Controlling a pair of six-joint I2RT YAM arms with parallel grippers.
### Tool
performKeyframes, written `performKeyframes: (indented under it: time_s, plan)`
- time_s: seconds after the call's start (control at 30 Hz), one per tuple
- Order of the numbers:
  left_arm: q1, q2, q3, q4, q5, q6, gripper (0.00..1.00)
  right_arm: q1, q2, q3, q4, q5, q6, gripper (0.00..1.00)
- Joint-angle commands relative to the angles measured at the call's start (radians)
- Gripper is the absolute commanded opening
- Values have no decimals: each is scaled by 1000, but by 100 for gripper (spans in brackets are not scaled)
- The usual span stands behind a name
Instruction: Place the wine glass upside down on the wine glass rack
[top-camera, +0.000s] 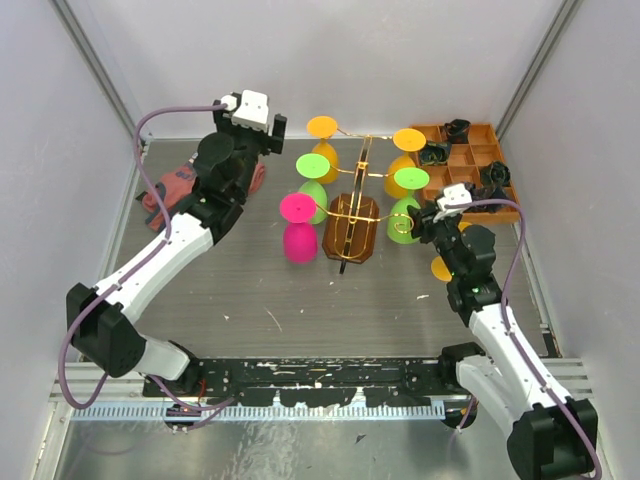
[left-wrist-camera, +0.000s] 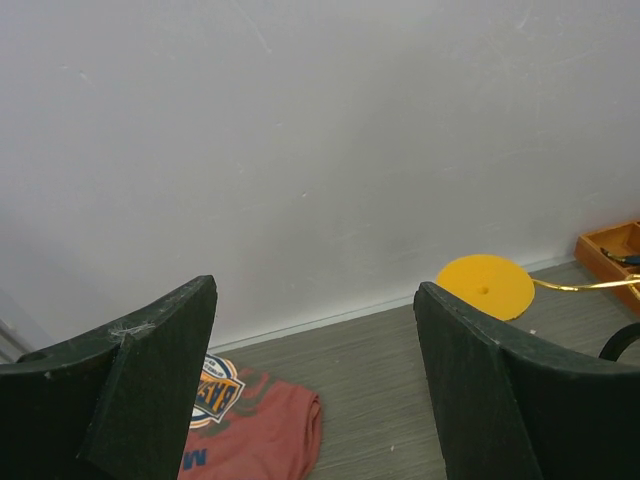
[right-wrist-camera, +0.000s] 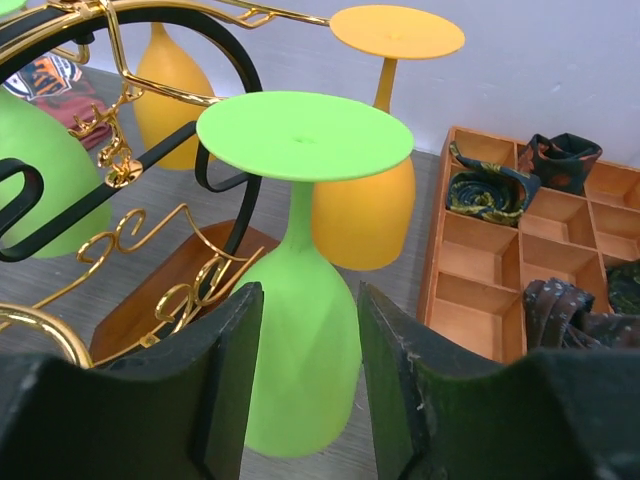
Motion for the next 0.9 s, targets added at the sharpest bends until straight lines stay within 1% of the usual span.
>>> performKeyframes:
  time_s: [0.0,0.13,0.27,0.33,0.4,0.43,0.53,0.57,0.63,0.77,0.87]
  plan:
    - [4,8,58,1,1,-7,87,-2,-58,71,-117,57,-49,50]
    - [4,16,72,-8,9,-12,87,-3,-115,81,-179,131,-42,53]
    - [4,27,89,-22,17,-14,87,-3,-131,124,-255,291,2,53]
    - [4,31,92,-24,21,-20,87,-2,-135,144,-278,342,7,53]
    - [4,35,96,-35,25,-28,87,-3,-131,180,-317,467,22,55]
    - [4,37,98,-40,26,-31,87,-4,-125,192,-336,515,29,56]
    - [4,42,105,-55,31,-42,87,-11,-81,245,-423,668,70,65]
    - [4,42,108,-64,35,-44,87,-23,-58,269,-465,684,88,66]
    - [4,47,118,-87,47,-46,87,-75,-3,320,-543,654,135,67]
    - [3,52,156,-151,56,-42,87,-216,109,404,-667,494,228,67]
    - [3,48,173,-175,45,-31,87,-287,164,456,-753,425,244,68]
